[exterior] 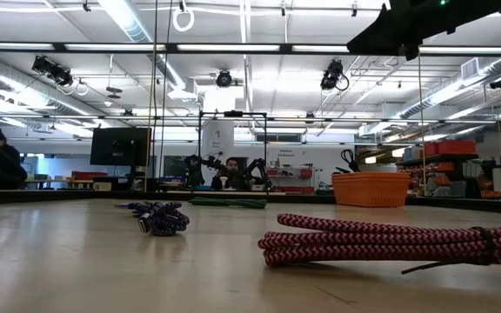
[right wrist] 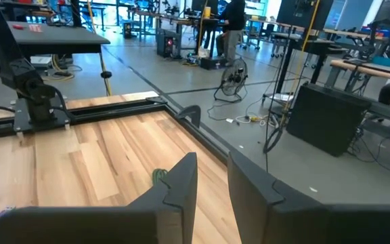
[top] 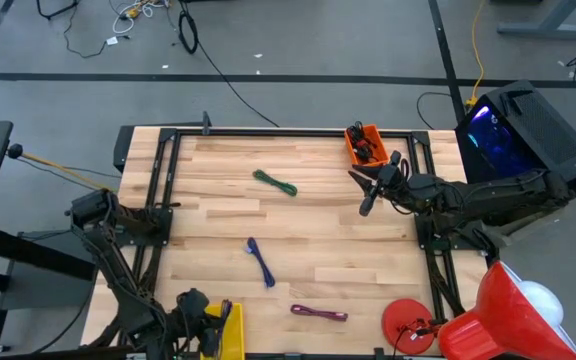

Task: Pick & Place USB Port
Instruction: Put the right blue and black charger cable into the yellow bin, then put the green and black charger cable into the yellow bin

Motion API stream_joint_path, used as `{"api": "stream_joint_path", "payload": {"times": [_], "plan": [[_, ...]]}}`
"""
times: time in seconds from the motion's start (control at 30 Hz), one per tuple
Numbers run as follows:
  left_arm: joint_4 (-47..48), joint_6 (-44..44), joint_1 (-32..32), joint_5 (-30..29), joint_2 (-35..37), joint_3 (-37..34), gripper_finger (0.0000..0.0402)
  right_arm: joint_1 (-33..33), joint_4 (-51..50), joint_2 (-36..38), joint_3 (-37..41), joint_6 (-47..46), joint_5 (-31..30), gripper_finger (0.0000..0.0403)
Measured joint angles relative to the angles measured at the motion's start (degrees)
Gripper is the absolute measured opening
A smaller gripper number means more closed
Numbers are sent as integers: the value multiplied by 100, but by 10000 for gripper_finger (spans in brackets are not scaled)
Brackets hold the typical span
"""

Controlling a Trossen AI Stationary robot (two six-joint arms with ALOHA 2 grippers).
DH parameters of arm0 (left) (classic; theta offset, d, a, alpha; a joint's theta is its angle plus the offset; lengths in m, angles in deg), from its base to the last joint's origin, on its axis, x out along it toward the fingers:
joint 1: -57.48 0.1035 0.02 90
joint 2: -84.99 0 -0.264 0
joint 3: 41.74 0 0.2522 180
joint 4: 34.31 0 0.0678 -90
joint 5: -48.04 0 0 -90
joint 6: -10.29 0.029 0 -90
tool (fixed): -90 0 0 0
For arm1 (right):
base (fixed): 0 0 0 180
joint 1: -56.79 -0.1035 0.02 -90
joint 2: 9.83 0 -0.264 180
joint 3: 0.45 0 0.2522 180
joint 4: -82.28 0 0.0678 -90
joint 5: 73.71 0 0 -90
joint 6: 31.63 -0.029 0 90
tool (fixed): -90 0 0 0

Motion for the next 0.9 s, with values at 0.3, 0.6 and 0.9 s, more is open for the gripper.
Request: {"api": "stream_joint_path", "payload": {"times": [0.3,0.6,0.9], "plan": [[-30,24,3,46,0,0,39,0,-2,0,0,15,0,84],[40,30,15,-73,2,0,77,-2,-98,0,0,-24,4,84],[109,38,44,-64,9,0,163,0,-122,0,0,-24,17,84]]}}
